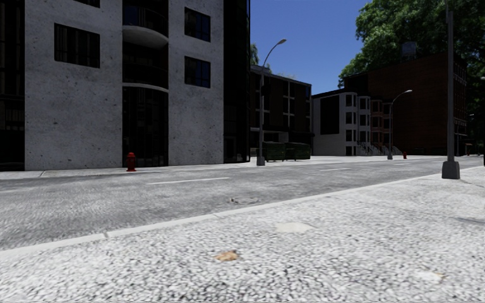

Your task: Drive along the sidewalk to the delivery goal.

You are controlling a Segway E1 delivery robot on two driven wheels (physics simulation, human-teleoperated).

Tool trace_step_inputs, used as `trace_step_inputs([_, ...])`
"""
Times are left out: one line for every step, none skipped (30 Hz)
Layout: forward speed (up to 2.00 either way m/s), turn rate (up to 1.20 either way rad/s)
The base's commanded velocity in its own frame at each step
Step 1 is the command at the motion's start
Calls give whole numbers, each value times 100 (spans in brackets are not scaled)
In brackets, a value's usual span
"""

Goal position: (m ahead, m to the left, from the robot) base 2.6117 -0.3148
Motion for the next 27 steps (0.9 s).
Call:
trace_step_inputs([104,0])
trace_step_inputs([105,0])
trace_step_inputs([106,0])
trace_step_inputs([106,0])
trace_step_inputs([106,0])
trace_step_inputs([106,0])
trace_step_inputs([106,0])
trace_step_inputs([106,0])
trace_step_inputs([106,0])
trace_step_inputs([106,0])
trace_step_inputs([106,0])
trace_step_inputs([106,0])
trace_step_inputs([107,-6])
trace_step_inputs([109,-36])
trace_step_inputs([109,-36])
trace_step_inputs([111,-66])
trace_step_inputs([113,-104])
trace_step_inputs([113,-120])
trace_step_inputs([114,-120])
trace_step_inputs([114,-120])
trace_step_inputs([114,-120])
trace_step_inputs([114,-84])
trace_step_inputs([114,-10])
trace_step_inputs([114,-4])
trace_step_inputs([114,-2])
trace_step_inputs([114,-2])
trace_step_inputs([114,-2])
